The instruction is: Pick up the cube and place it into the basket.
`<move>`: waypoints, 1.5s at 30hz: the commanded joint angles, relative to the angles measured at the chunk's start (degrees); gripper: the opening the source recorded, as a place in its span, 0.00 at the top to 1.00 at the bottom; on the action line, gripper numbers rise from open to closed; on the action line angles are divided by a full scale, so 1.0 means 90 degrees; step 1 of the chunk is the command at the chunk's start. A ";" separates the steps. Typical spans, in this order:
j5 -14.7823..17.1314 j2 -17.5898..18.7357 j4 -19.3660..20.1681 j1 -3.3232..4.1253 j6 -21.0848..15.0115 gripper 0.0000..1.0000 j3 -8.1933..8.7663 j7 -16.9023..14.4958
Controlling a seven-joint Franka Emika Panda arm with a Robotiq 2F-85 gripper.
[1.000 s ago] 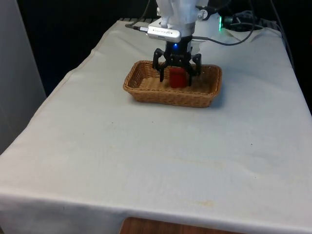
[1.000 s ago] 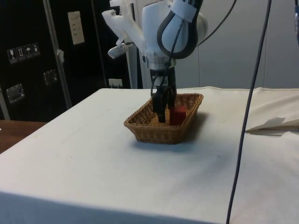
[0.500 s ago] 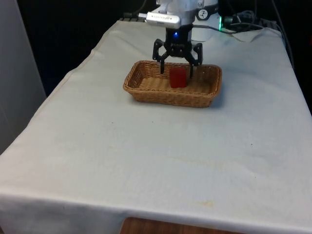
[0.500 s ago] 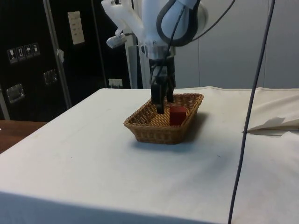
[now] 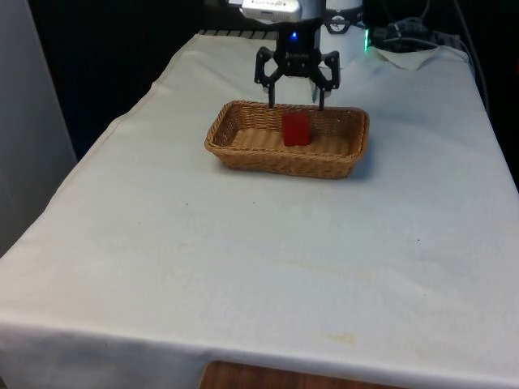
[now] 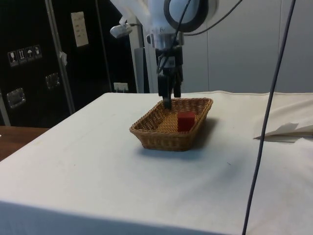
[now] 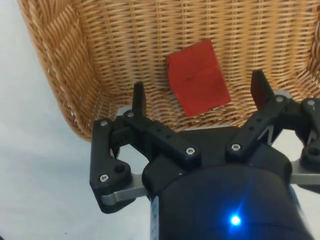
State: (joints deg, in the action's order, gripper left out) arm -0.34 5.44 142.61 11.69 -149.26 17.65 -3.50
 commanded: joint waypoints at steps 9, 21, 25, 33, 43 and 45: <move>-0.0134 -0.0522 0.0127 0.0006 0.0382 0.00 0.0006 -0.0102; -0.0216 -0.1044 0.0204 0.0000 0.0796 0.00 -0.0032 -0.0248; -0.0210 -0.1095 0.0185 0.0000 0.0847 0.00 -0.0045 -0.0306; -0.0204 -0.1229 0.0153 0.0000 0.0955 0.00 -0.0051 -0.0516; -0.0236 -0.1522 0.0153 -0.0013 0.1159 0.00 -0.0057 -0.0777; -0.0242 -0.1579 0.0153 -0.0013 0.1203 0.00 -0.0057 -0.0815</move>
State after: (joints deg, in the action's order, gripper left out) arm -1.72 -8.54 143.98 11.69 -138.77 17.19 -11.23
